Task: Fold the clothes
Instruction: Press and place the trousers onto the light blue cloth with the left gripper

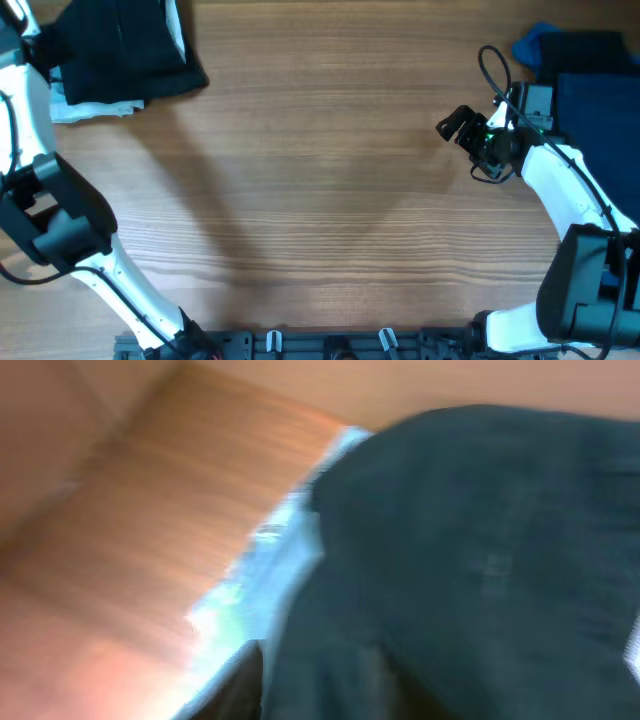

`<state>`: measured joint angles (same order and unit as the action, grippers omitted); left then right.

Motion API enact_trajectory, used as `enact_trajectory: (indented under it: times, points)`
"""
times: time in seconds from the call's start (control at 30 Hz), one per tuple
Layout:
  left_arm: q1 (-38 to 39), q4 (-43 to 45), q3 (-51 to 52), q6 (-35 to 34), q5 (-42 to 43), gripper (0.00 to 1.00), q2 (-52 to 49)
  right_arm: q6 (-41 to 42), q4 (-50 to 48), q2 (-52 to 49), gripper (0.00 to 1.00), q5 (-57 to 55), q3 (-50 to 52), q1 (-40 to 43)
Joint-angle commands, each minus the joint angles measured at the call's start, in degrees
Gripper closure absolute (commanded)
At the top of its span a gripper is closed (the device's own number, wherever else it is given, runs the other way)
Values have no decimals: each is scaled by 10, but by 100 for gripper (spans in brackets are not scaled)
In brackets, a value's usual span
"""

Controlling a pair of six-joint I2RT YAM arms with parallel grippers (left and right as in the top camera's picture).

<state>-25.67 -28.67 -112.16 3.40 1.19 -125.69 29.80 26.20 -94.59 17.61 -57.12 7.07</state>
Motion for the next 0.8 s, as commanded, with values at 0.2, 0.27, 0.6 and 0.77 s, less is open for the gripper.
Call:
enact_trajectory:
  times: [0.2, 0.27, 0.6, 0.77]
  points:
    - [27, 113, -14, -54, 25, 96, -85, 4, -1, -1, 0, 5, 4, 0]
    - [23, 129, -14, -53, -3, 96, -121, 4, -1, -1, 0, 5, 4, 0]
    - [-4, 107, -14, -52, -68, 88, -105, 4, -1, -1, 0, 5, 4, 0]
    - [46, 154, -14, -56, -2, 84, -23, 4, -1, -1, 0, 5, 4, 0]
